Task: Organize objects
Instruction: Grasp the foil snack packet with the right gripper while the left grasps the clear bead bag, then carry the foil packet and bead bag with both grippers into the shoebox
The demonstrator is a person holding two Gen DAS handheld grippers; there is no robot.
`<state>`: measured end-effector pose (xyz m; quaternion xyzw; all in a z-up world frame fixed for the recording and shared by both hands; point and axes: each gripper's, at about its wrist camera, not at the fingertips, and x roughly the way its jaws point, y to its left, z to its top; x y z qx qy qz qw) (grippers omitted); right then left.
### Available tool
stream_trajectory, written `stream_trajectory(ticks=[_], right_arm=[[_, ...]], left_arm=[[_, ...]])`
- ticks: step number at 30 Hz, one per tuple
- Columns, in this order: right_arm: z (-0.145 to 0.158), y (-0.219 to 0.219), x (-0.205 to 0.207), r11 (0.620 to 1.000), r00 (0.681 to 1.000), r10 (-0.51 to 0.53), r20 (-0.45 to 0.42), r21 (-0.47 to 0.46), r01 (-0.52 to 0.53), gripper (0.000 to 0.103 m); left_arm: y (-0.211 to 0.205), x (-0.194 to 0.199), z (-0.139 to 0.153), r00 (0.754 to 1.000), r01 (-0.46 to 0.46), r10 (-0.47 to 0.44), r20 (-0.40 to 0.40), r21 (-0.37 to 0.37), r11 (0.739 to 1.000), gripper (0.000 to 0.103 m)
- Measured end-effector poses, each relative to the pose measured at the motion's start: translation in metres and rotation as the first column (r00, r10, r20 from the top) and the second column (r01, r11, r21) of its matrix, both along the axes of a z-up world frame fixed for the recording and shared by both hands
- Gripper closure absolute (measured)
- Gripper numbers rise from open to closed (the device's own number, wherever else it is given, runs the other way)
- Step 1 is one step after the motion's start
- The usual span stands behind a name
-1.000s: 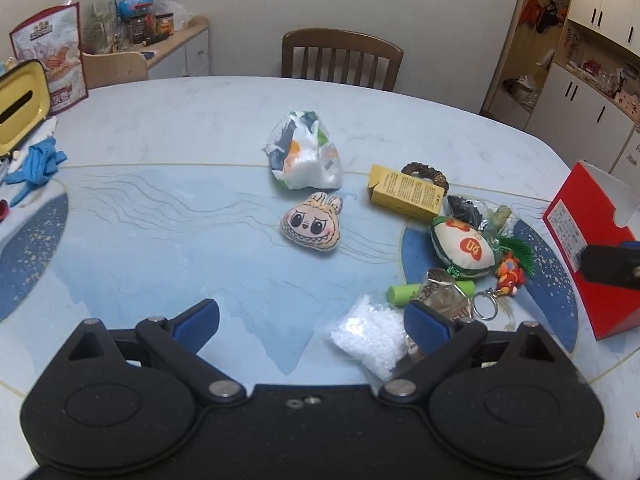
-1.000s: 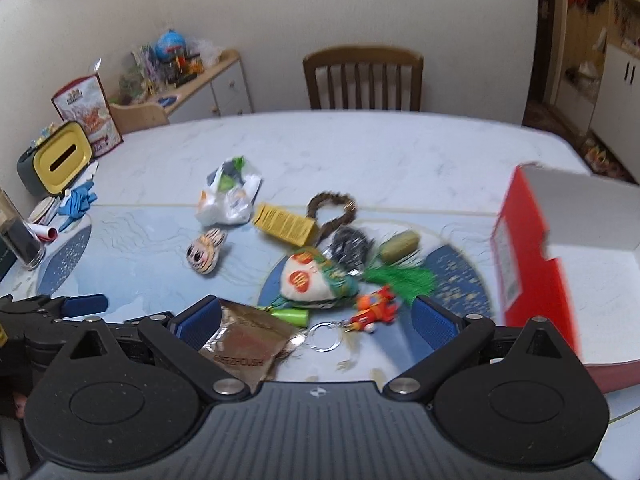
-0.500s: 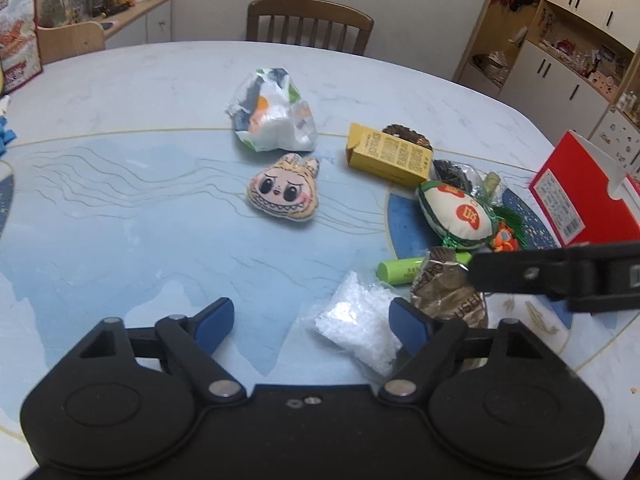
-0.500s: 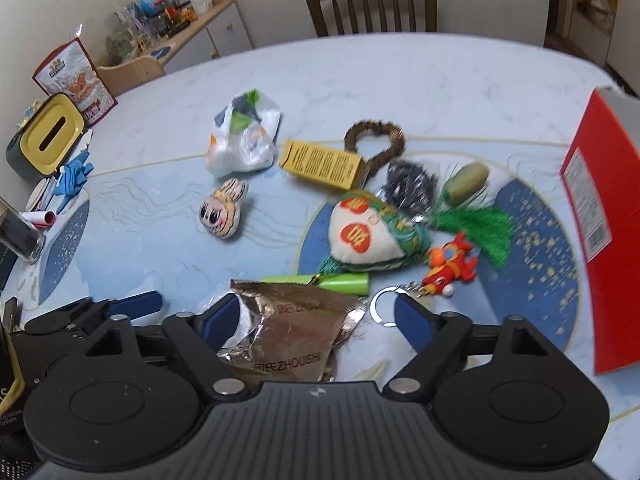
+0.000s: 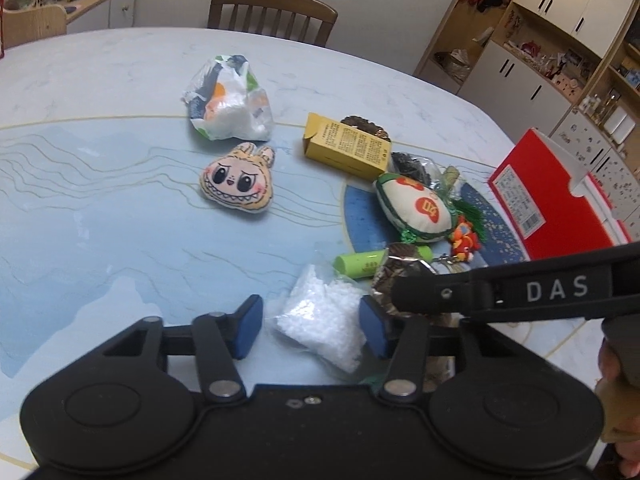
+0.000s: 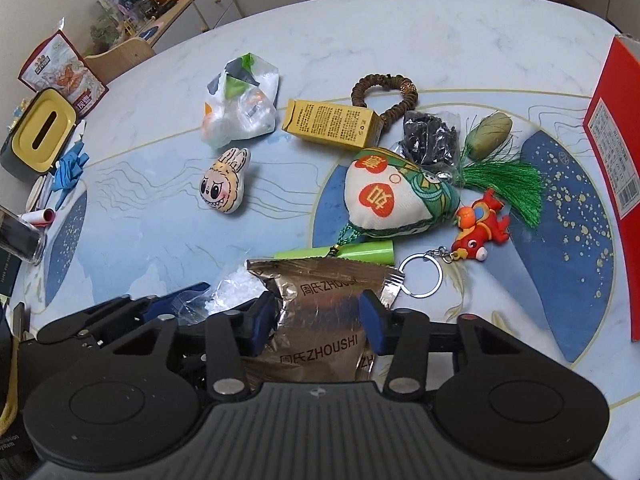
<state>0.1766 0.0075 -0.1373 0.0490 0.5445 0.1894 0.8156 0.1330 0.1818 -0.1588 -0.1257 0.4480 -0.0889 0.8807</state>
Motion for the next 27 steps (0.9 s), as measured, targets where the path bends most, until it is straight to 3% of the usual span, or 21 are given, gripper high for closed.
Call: stream_trajectory(ticks=[8, 13, 20, 27], right_arm=[[0.007, 0.005, -0.004, 1.000, 0.999, 0.023, 0.035, -0.020, -0.023, 0.077], [0.014, -0.003, -0.008, 1.000, 0.999, 0.007, 0.050, -0.007, -0.006, 0.084], [0.031, -0.025, -0.016, 0.999, 0.997, -0.035, 0.074, 0.041, 0.032, 0.086], [0.062, -0.066, -0.025, 0.995, 0.992, -0.056, 0.112, 0.091, 0.046, 0.086]], left_arm=[[-0.001, -0.003, 0.005, 1.000, 0.004, -0.004, 0.007, -0.042, 0.999, 0.076], [-0.002, -0.005, 0.010, 1.000, -0.002, 0.002, 0.007, -0.042, 0.999, 0.082], [-0.003, -0.010, 0.025, 1.000, -0.010, 0.011, 0.016, -0.060, 0.998, 0.082], [-0.008, -0.008, 0.062, 0.997, -0.031, 0.037, 0.065, -0.085, 0.996, 0.082]])
